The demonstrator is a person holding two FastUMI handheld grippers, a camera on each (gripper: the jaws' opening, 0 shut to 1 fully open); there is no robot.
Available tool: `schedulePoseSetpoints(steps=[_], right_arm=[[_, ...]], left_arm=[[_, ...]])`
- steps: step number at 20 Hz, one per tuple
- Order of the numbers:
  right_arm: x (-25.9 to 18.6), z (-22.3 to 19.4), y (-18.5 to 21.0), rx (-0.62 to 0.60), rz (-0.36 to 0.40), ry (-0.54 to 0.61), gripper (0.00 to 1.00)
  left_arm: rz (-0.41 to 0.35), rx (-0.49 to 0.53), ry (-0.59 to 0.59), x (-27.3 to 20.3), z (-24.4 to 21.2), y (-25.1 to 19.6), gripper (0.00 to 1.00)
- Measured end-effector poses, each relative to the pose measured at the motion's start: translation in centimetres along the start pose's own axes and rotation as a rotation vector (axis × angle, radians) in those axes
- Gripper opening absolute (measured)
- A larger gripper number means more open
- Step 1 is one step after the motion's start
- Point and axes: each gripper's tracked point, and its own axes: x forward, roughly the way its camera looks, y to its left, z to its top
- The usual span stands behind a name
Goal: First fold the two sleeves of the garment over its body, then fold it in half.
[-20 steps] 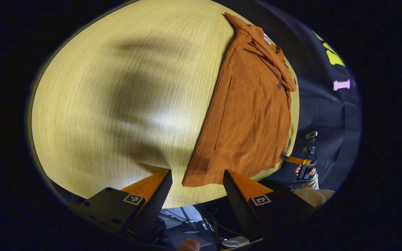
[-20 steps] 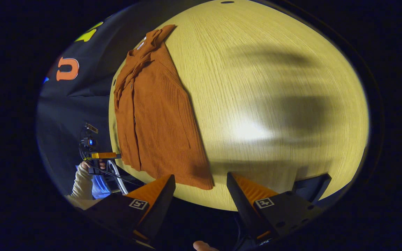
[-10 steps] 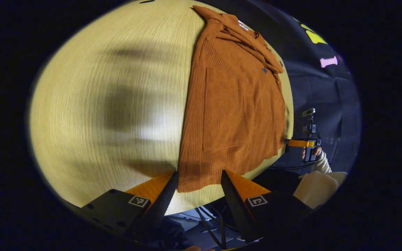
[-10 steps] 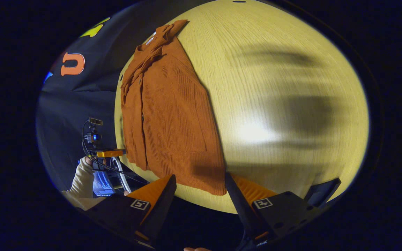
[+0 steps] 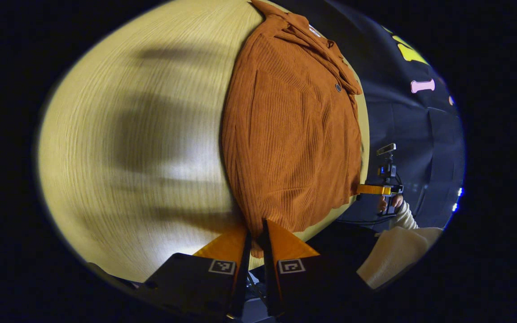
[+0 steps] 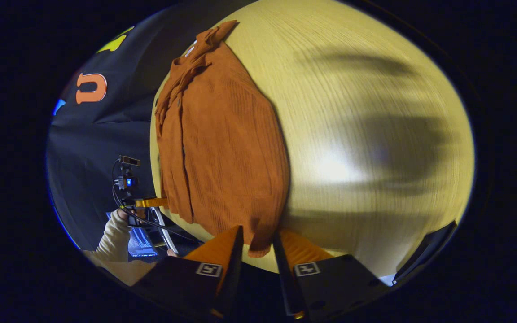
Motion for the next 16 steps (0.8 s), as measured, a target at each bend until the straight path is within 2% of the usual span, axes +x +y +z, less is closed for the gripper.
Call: schedulePoseSetpoints(steps=[1, 3, 4, 7, 8, 10, 13, 16], right_arm=[[0.1, 0.1, 0.1, 0.001, 0.005, -0.003, 0.35], [0.2, 0.3, -0.4, -0.010, -0.016, -0.006, 0.31], [0.5, 0.2, -0.3, -0.008, -0.015, -0.009, 0.17], [0.5, 0.5, -0.3, -0.094, -0.049, -0.028, 0.16], [0.7, 0.6, -0.1, -0.124, -0.055, -0.034, 0.11], [0.5, 0.1, -0.3, -0.166, -0.102, -0.024, 0.10], [0.5, -0.1, -0.3, -0.242, -0.186, 0.000, 0.10], [0.6, 0.3, -0.4, -0.180, -0.265, 0.010, 0.10]], left_arm=[[0.017, -0.003, -0.002, -0.1, -0.1, 0.3, 0.18], [0.046, 0.006, -0.017, 0.0, 0.1, 0.4, 0.15], [0.067, 0.009, -0.030, 0.2, 0.1, 0.4, 0.14], [0.154, 0.054, -0.055, 0.4, 0.3, 0.1, 0.07], [0.185, 0.034, -0.068, 0.4, 0.6, 0.1, 0.04], [0.234, -0.007, -0.090, 0.5, 1.2, -0.3, 0.03], [0.309, 0.028, -0.094, 0.2, 2.4, -0.5, 0.03], [0.372, 0.095, -0.079, -0.6, 3.9, -0.7, 0.03]])
